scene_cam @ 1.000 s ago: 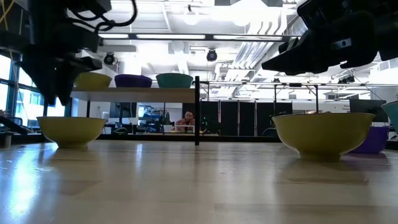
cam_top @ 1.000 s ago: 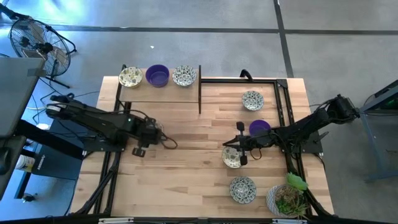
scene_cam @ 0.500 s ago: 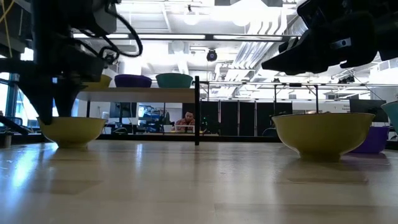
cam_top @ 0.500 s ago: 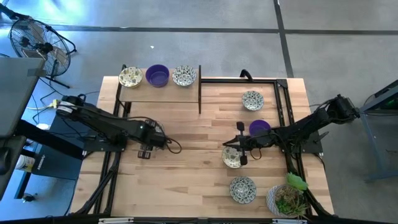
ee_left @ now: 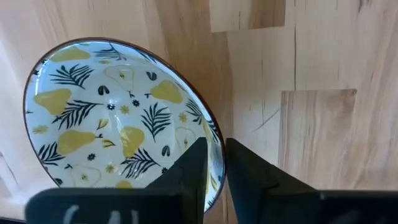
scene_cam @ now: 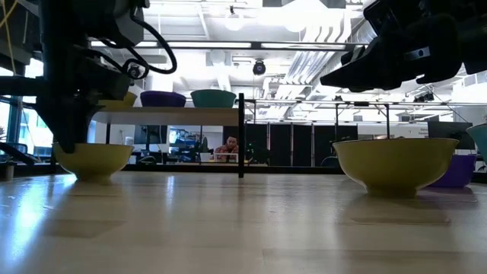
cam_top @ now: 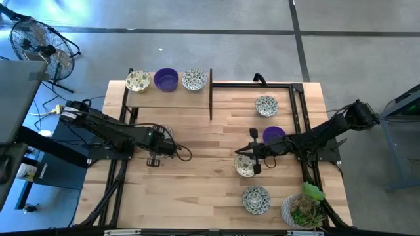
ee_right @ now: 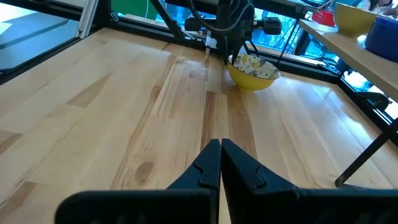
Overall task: Pick & Place Mini bowls
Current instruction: Stack the bottom yellow and white patterned bowl on the yellow and white patterned bowl on the shelf
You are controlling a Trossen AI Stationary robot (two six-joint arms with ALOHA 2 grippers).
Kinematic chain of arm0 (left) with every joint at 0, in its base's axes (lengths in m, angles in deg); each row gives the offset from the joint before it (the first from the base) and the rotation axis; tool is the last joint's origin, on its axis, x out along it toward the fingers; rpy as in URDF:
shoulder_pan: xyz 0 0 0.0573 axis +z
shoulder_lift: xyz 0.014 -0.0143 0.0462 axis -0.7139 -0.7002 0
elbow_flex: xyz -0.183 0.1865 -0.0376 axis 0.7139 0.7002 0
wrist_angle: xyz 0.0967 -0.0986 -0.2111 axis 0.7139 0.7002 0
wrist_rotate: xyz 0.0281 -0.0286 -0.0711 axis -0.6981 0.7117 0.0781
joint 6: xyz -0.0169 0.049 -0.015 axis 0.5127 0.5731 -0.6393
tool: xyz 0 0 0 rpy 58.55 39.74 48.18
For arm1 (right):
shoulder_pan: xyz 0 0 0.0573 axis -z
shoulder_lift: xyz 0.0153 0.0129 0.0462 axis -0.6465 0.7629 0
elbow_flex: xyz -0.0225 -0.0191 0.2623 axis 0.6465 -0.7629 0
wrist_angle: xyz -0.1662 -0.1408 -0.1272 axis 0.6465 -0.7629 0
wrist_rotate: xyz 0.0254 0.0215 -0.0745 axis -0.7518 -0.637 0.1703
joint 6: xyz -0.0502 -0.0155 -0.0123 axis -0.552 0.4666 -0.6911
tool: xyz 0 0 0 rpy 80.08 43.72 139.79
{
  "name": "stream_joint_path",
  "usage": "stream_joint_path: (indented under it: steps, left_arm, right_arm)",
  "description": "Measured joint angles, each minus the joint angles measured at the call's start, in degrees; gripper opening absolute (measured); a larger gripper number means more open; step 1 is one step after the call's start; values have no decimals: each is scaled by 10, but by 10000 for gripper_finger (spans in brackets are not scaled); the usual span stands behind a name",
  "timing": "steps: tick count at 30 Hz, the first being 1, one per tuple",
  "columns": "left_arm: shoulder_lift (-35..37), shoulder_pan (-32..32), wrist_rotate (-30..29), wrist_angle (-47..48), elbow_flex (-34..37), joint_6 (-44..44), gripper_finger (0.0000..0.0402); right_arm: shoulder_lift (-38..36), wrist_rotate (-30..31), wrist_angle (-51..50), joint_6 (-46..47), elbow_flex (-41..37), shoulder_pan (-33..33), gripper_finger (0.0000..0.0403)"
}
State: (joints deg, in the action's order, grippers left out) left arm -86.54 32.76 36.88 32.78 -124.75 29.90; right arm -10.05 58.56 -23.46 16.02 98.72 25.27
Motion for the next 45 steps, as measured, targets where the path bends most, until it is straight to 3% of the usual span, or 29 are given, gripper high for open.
stream_joint_path:
  steps: [10,35,45]
  left_arm:
    - [-8,0,-20,-18,0,4,99]
    - [-7,0,-38,-20,1,11,114]
    - [-12,0,-30,-61,34,-1,111]
  right_arm:
    - [0,0,-1,0,0,0,1]
    - [0,-2,0,0,0,0,2]
    - [0,-4,2,0,0,0,1]
